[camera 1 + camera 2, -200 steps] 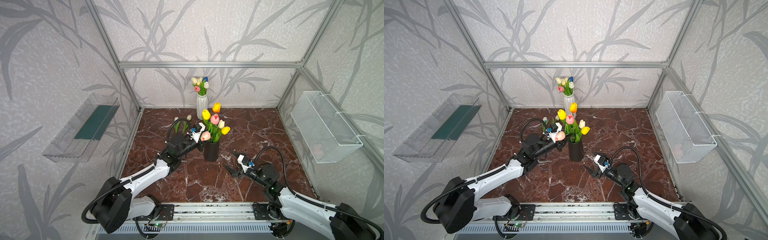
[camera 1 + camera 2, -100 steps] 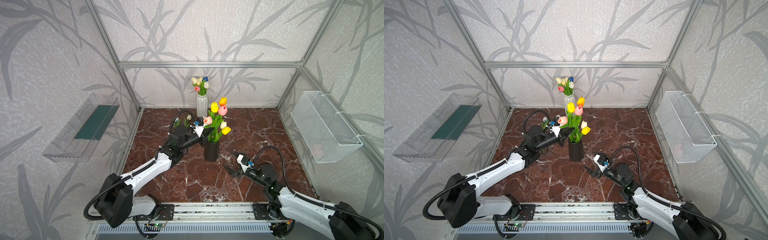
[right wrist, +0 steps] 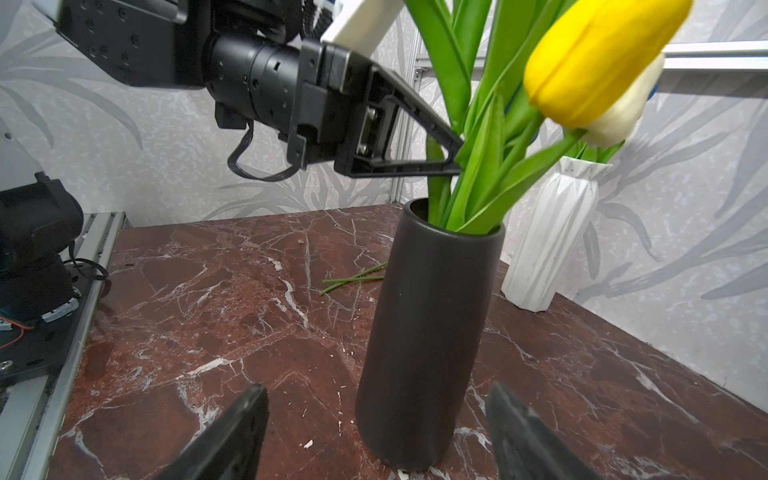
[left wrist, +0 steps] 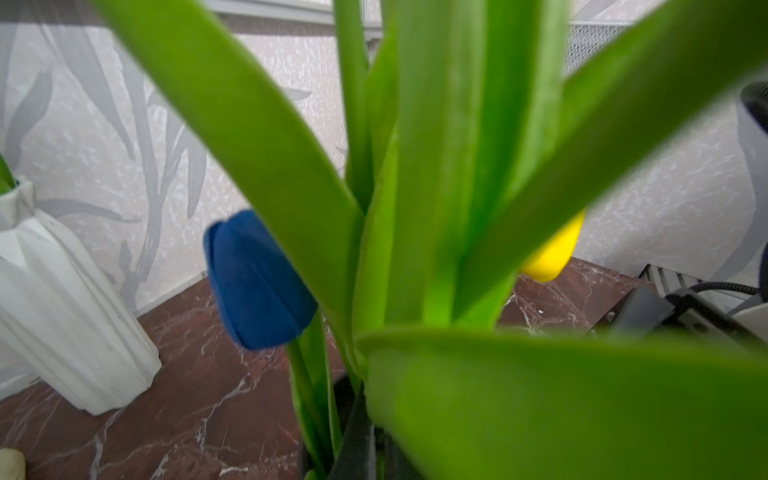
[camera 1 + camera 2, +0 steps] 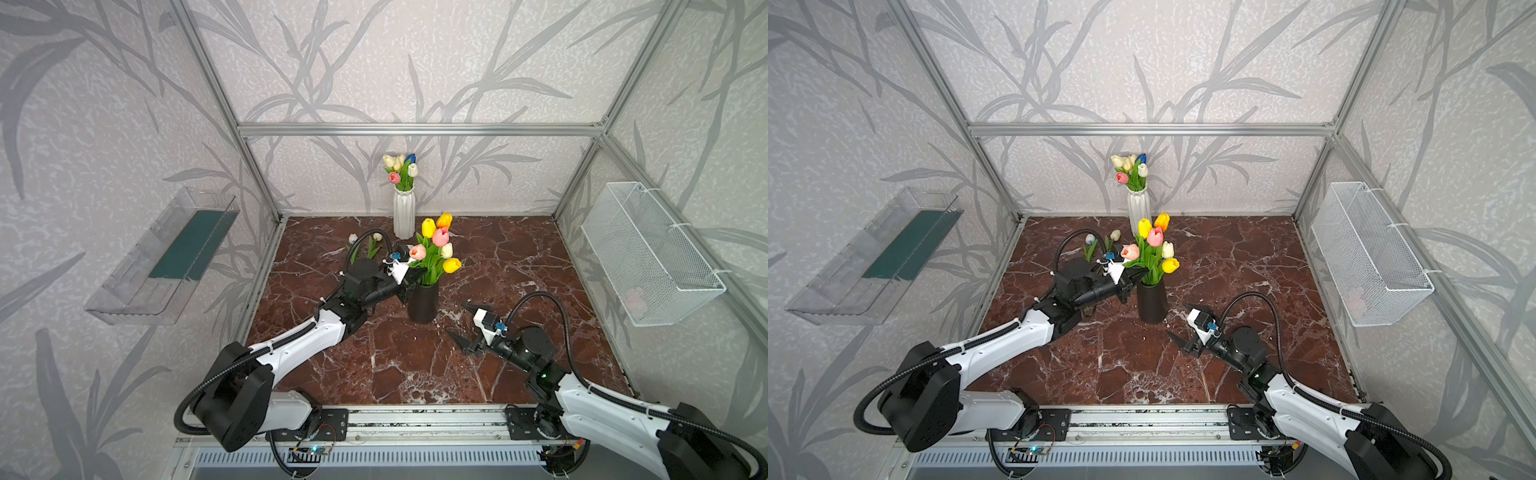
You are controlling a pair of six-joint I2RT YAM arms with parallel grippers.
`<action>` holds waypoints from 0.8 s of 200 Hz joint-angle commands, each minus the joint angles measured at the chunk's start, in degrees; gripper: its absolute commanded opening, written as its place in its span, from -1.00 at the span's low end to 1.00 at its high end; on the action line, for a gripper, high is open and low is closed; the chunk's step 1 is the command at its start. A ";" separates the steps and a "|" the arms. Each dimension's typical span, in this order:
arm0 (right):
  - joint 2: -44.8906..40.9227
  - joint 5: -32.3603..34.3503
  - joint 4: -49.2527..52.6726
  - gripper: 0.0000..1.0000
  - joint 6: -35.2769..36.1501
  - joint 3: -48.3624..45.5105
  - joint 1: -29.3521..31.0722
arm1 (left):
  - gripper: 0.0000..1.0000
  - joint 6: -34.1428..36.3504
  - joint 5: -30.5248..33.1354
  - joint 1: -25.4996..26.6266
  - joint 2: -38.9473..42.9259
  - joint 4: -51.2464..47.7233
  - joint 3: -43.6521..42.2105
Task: Arrange the flowers into the vase
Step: 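Open the left gripper and withdraw it from the black cup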
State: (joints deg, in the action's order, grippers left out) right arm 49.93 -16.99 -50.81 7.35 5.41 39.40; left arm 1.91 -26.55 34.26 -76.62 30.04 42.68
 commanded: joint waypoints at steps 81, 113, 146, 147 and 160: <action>0.58 -0.56 -2.55 0.66 -0.13 1.67 0.24 | 0.05 2.17 5.02 -0.72 8.41 -7.82 2.18; 0.79 -0.63 -2.82 0.66 -0.15 1.68 0.26 | 0.14 3.56 7.65 -3.38 10.15 -11.94 1.29; 0.78 -0.58 -2.83 0.67 -0.27 1.64 0.24 | 0.25 4.73 13.43 -6.77 13.21 -12.13 -2.66; 0.78 -0.58 -2.82 0.67 -0.29 1.67 0.24 | 0.28 4.66 13.40 -6.98 13.40 -11.99 -2.76; 1.21 -0.59 -3.06 0.66 -0.28 1.74 0.24 | 0.55 4.16 13.16 -8.66 15.54 -10.18 -4.33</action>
State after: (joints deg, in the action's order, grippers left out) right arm 50.72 -17.02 -51.18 7.33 5.41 39.40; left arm 5.10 -16.25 28.32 -65.01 19.16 41.12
